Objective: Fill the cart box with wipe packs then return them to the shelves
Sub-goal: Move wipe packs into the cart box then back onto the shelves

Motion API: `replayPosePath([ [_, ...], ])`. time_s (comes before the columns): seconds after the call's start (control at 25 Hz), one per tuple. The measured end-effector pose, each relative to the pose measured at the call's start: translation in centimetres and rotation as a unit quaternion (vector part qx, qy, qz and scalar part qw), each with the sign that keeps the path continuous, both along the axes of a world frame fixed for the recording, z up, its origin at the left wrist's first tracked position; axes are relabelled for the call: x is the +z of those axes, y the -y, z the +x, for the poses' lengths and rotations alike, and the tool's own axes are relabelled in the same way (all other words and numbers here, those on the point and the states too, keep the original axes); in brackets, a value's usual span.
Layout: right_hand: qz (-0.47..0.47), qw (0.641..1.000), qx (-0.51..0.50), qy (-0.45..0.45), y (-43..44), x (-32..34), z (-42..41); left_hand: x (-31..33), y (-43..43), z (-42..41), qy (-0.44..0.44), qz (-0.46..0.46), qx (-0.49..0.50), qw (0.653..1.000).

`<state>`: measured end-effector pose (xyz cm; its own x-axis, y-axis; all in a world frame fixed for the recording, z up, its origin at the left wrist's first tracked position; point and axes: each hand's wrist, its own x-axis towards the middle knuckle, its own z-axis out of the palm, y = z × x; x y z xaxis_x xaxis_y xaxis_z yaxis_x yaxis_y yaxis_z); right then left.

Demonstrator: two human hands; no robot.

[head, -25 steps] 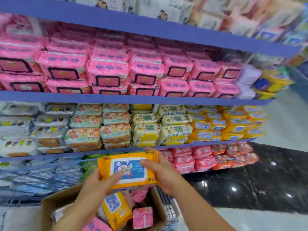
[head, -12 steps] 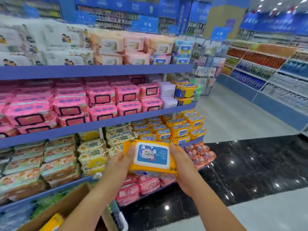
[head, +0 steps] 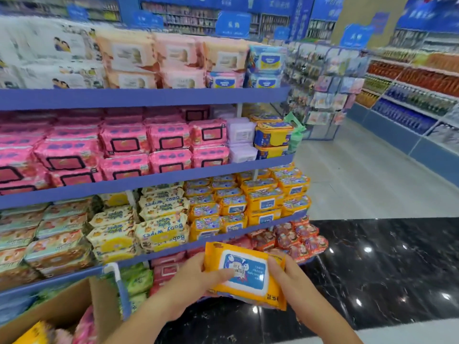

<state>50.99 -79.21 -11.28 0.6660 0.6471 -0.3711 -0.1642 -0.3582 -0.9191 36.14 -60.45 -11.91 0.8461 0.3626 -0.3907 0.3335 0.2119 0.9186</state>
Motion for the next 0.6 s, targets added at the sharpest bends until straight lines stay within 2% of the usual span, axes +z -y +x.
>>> replayPosePath([
  [0.08,-0.037,0.999,0.027,0.02,-1.4,-1.9,5.1,-3.1,-1.6,4.9,-0.018,-0.023,0.015,0.999],
  [0.16,-0.053,0.998,0.026,0.003,-3.7,-4.2,11.0,-5.7,-3.6,10.7,-0.019,-0.065,0.054,0.996],
  [0.32,0.024,0.983,-0.017,-0.181,-8.4,-8.0,21.0,-8.7,-7.9,22.1,0.013,-0.175,0.193,0.965],
  [0.44,0.086,0.956,-0.009,-0.28,-10.9,-9.2,24.5,-8.3,-7.6,27.2,0.031,-0.231,0.171,0.957],
  [0.52,0.07,0.957,0.014,-0.28,-12.2,-9.9,26.2,-8.4,-7.3,29.4,0.015,-0.233,0.139,0.962],
  [0.6,0.018,0.975,0.078,-0.21,-13.2,-10.6,28.7,-8.6,-8.4,31.6,-0.014,-0.205,0.151,0.967],
])
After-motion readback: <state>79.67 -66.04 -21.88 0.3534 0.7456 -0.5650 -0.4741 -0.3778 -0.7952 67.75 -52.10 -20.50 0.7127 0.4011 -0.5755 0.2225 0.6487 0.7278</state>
